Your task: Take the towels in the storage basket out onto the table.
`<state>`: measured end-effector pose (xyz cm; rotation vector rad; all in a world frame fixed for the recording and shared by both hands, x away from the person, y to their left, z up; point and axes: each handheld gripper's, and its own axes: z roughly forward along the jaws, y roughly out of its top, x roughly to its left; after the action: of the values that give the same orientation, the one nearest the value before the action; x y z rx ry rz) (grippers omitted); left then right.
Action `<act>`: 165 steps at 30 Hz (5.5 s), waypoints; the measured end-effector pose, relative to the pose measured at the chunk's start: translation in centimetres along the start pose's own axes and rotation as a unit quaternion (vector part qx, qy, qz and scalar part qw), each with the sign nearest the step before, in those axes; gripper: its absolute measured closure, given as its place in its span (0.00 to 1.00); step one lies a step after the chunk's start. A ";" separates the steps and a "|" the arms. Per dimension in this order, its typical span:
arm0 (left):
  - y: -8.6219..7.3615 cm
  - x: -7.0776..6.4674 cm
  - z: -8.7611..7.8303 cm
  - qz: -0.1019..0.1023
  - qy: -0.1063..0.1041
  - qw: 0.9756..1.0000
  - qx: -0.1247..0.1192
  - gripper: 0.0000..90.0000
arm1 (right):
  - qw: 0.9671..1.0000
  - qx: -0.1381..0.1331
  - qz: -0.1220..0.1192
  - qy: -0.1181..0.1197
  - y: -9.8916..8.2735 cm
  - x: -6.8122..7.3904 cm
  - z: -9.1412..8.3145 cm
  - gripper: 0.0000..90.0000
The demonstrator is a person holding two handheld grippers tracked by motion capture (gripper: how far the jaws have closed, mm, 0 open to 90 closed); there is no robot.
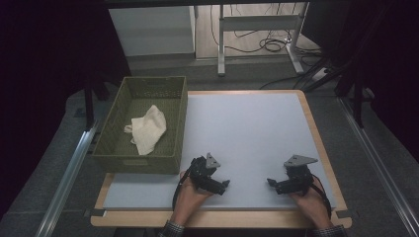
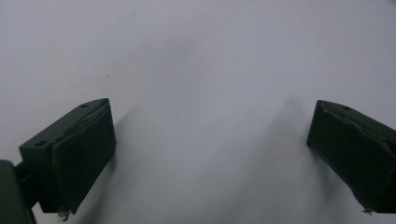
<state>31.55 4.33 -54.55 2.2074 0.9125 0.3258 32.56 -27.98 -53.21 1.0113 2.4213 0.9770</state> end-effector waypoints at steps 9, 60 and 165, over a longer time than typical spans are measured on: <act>0.0 -0.1 0.0 -0.003 0.008 1.000 -0.002 0.01 | 1.000 -0.001 0.001 0.000 0.0 0.0 0.0 0.05; 1.8 0.0 -1.2 0.007 -0.005 1.000 0.001 0.03 | 1.000 -0.001 0.001 0.001 0.0 0.0 0.0 0.05; 9.1 19.6 -12.7 -0.067 0.130 0.989 0.018 0.08 | 1.000 -0.002 0.000 0.001 0.0 0.0 0.0 0.05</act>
<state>44.39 20.07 -39.88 2.1558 1.2103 0.5466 32.55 -28.03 -53.22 1.0100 2.4199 0.9818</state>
